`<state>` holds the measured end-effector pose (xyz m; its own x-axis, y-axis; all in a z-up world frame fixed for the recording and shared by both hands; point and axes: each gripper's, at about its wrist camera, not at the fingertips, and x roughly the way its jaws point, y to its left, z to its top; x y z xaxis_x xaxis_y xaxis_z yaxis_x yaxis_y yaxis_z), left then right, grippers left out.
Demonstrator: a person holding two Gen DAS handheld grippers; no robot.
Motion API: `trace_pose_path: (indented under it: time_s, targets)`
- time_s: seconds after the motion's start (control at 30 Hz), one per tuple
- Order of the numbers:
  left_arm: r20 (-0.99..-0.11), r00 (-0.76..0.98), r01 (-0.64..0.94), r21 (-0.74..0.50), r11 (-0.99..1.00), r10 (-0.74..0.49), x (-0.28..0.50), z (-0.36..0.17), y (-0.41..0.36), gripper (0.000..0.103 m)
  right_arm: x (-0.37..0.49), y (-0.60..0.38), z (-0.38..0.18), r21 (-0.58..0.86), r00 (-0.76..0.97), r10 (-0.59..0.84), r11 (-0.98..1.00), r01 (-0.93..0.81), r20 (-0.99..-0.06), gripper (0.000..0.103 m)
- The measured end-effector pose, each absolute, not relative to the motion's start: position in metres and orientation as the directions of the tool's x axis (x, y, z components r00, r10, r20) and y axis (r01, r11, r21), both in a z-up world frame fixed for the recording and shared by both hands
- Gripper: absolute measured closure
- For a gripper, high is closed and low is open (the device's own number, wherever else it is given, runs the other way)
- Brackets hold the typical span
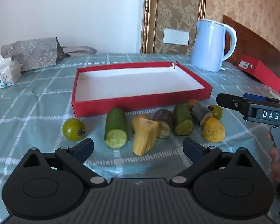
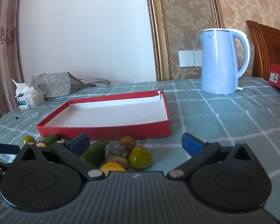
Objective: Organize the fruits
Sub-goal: 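Move the left gripper toward the pale yellow fruit chunk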
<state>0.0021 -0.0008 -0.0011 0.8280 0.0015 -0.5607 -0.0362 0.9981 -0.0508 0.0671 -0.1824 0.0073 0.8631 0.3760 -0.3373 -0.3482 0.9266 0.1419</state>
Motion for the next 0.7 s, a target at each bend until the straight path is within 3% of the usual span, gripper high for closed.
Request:
trace_pose_path:
  time_s: [0.7]
  targets:
    - [-0.610,0.792,-0.051,-0.054,0.997,0.008,0.025,-0.009,-0.005,0.001,0.069,-0.182,0.004,0.137,0.862,0.372,0.928,-0.346,-0.343,0.000]
